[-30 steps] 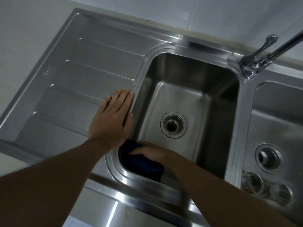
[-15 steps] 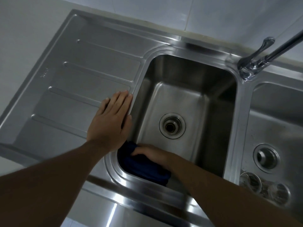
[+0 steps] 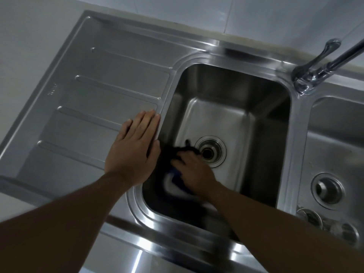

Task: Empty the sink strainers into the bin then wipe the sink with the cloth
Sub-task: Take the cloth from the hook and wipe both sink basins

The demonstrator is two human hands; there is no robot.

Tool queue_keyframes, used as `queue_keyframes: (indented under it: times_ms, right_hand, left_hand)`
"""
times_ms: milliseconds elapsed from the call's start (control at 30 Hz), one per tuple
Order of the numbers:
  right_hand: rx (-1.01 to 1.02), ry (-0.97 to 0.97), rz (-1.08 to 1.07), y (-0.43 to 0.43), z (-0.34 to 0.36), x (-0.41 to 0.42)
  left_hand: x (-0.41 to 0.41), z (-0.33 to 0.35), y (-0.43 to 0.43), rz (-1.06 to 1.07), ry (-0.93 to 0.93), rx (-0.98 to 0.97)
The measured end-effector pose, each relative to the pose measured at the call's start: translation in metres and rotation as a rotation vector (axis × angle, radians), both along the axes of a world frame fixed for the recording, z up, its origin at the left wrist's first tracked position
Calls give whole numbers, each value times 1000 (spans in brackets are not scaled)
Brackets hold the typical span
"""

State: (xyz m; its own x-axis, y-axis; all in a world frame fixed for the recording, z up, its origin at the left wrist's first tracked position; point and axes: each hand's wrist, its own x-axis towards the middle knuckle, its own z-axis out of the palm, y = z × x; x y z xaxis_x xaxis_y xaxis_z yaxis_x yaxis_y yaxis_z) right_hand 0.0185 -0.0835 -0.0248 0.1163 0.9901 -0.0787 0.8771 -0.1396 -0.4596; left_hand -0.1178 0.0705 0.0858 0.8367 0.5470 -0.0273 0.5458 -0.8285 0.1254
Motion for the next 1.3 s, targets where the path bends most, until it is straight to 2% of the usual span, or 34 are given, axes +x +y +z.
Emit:
queue_keyframes:
  times_ms: [67, 133, 233, 300, 367, 400, 500, 567, 667, 733, 900, 1067, 1300]
  right_hand:
    - [-46, 29, -290, 18, -3, 11]
    - [-136, 61, -411, 34, -5, 8]
    - [-153, 21, -179, 31, -10, 6]
    - [-120, -31, -9, 26, -12, 34]
    - [-83, -122, 16, 36, -14, 68]
    - [-82, -157, -56, 46, -13, 84]
    - [-227, -111, -482, 72, -12, 111]
    - [-271, -63, -608, 72, -9, 109]
    - [-229, -141, -344, 48, -7, 96]
    - [-231, -228, -174, 42, -2, 117]
    - [-390, -466, -207, 38, 20, 171]
    - [-637, -367, -477, 20, 30, 149]
    - [-873, -175, -403, -2, 38, 105]
  left_hand:
    - [-1, -1, 1, 1, 6, 4]
    - [-2, -2, 2, -1, 16, -2]
    - [-2, -2, 2, 0, 19, -2]
    - [-2, -2, 2, -1, 17, -11]
    - [-2, -2, 2, 3, 15, -19]
    - [-2, -1, 1, 2, 17, -23]
    - [-2, 1, 1, 2, 23, -25]
    - [-2, 1, 0, -2, 28, -19]
    - [-2, 1, 0, 2, 30, -22]
    - [-1, 1, 0, 0, 33, -24]
    - [-1, 1, 1, 2, 38, -8]
    - [-1, 1, 1, 8, 35, -8]
    - [-1, 0, 1, 4, 34, -8]
